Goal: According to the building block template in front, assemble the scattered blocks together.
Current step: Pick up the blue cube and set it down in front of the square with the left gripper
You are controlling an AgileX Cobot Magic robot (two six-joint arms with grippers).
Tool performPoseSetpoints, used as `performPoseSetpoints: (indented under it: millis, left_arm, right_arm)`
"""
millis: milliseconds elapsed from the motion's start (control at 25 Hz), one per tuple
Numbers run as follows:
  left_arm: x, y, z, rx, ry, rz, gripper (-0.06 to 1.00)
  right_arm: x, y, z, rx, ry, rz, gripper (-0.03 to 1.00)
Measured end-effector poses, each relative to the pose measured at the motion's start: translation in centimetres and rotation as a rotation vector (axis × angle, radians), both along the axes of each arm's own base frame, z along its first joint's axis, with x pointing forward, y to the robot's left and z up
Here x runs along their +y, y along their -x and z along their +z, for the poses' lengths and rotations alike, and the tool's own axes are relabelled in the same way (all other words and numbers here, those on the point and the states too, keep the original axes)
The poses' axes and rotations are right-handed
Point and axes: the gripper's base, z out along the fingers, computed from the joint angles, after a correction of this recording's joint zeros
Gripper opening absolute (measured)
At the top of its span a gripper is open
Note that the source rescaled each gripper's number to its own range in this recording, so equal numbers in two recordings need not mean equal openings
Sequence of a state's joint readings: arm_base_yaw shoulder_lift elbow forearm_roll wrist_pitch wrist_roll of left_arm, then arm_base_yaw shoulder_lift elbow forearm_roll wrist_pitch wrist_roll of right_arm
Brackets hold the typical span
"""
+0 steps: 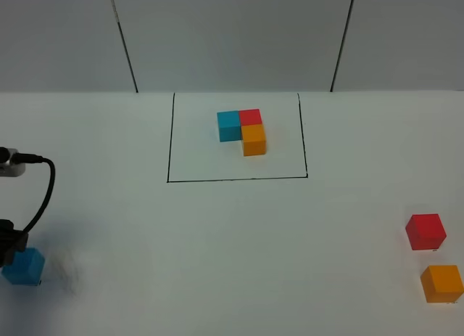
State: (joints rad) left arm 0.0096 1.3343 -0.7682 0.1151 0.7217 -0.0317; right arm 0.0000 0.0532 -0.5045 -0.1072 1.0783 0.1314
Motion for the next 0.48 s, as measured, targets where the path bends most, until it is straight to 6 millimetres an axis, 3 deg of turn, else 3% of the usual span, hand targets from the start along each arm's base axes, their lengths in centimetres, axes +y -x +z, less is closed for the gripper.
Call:
performPoseSetpoints:
  millis: [480]
  left_arm:
    - [0.2,-2.2,-3.6,0.063,-0.011,-0.013,0.93]
  right_arm:
    - [0.0,0.0,0.0,0.000,0.000,0.000,0.65]
